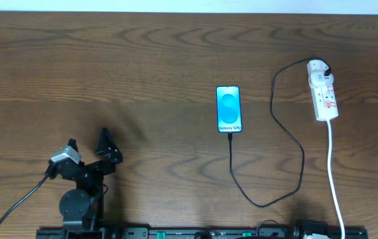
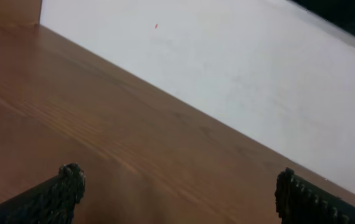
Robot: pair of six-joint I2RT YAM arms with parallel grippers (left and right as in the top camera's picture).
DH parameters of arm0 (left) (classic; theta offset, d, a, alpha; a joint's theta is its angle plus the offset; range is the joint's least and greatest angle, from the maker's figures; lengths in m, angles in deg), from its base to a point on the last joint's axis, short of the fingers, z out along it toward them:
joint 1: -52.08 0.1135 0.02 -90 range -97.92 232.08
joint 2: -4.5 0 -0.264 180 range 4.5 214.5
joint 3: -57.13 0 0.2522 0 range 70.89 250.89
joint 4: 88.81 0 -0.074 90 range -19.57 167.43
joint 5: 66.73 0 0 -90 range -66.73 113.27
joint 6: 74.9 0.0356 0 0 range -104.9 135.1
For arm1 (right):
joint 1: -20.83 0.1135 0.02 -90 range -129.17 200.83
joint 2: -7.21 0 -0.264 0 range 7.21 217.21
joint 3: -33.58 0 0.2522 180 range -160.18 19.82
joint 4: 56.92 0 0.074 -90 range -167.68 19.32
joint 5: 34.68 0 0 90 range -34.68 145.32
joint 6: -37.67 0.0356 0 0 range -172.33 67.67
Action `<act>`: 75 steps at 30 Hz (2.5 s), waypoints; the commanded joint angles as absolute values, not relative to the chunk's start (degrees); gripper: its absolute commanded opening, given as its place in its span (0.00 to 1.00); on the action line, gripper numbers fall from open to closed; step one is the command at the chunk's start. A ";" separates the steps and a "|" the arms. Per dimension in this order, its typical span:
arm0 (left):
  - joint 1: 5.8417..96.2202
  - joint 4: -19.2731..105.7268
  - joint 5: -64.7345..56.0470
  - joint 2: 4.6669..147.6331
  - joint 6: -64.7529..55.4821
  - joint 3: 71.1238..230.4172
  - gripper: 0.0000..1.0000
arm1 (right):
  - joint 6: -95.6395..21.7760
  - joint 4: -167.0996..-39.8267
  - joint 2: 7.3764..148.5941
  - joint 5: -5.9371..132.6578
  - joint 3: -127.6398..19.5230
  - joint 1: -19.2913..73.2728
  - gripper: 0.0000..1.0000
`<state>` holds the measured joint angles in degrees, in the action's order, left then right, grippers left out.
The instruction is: Plug charger to phone and switch on socket
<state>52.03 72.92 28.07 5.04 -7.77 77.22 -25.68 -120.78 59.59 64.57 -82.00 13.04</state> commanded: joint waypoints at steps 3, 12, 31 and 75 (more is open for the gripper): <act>52.03 75.61 28.86 4.73 -8.06 73.38 1.00 | -26.24 -120.83 59.44 64.73 -81.65 13.43 0.08; 52.03 77.07 30.56 4.78 -8.03 71.12 1.00 | -26.24 -120.85 59.44 64.73 -81.63 13.43 0.08; 52.00 73.73 28.62 9.85 -7.42 71.12 1.00 | -24.95 -121.48 59.42 67.50 -81.61 13.43 0.08; 51.96 73.97 27.87 4.73 8.62 71.12 1.00 | -22.59 -118.40 35.11 67.74 -81.63 14.11 0.13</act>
<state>51.98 76.02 28.24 5.19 -0.87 72.24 -22.92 -118.66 35.35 67.52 -81.74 13.84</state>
